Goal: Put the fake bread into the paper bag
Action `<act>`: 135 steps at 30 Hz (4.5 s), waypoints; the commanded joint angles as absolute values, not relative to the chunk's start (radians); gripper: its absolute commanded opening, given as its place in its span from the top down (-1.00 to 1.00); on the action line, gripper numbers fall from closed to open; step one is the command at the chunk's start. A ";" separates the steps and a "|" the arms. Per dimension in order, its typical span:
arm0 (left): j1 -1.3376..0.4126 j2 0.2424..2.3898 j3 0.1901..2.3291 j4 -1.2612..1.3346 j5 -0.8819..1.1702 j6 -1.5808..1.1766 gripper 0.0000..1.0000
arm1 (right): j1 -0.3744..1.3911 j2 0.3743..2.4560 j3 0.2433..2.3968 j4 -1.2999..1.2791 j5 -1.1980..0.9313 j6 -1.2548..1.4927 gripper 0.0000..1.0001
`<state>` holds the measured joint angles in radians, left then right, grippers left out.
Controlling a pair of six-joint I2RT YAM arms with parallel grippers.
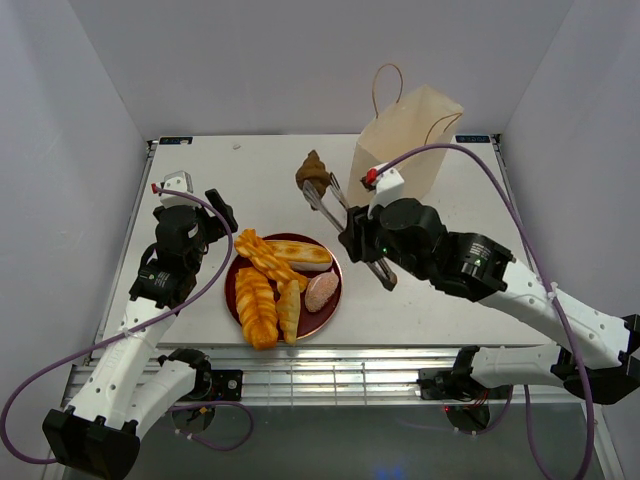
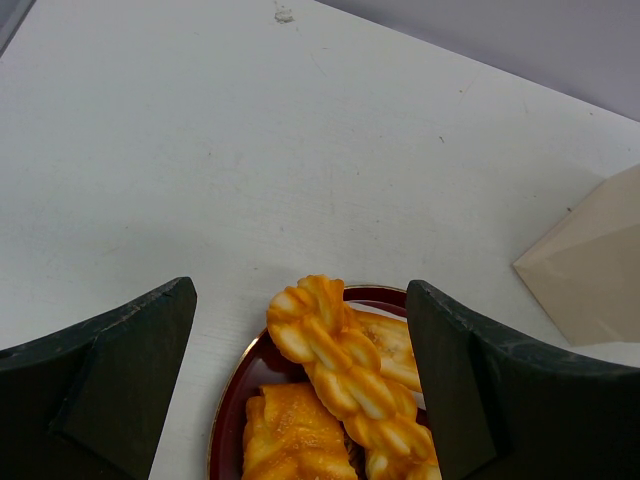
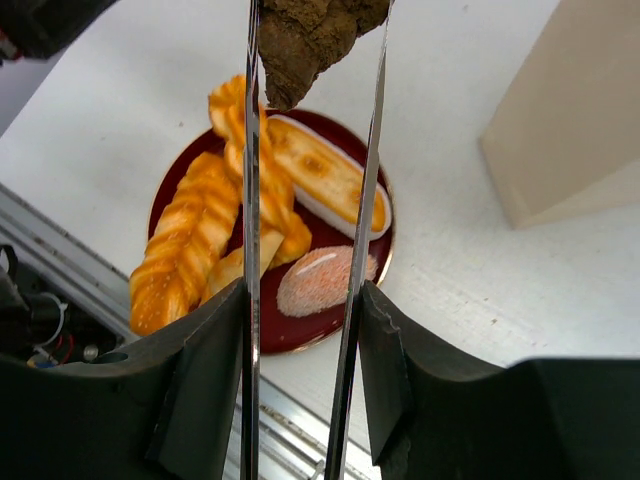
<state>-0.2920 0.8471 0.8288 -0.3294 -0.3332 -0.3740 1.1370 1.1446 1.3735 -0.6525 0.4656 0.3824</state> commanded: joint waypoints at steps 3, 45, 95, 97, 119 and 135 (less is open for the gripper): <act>-0.296 0.825 0.825 -0.321 -0.337 -0.368 -0.92 | 1.055 1.111 1.502 -0.632 0.531 0.279 0.10; -0.296 0.824 0.825 -0.318 -0.311 -0.371 -0.92 | 0.509 1.259 1.502 -0.469 0.419 0.026 -0.14; -0.296 0.811 0.821 -0.316 -0.325 -0.373 -0.81 | 0.883 1.105 1.395 -0.565 0.172 0.044 -0.30; -0.298 0.815 0.819 -0.314 -0.322 -0.373 -0.81 | 0.929 1.082 1.312 -0.549 0.196 0.089 -0.29; -0.296 0.847 0.815 -0.313 -0.318 -0.371 -0.54 | 1.175 1.012 0.983 -0.532 0.158 0.391 -0.32; -0.296 0.857 0.816 -0.311 -0.318 -0.371 -0.79 | 1.261 1.017 0.936 -0.540 0.141 0.578 -0.29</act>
<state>-0.2920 0.8585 0.8246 -0.3286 -0.3248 -0.3737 1.2442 1.0252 0.9527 -0.5732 0.1505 0.5182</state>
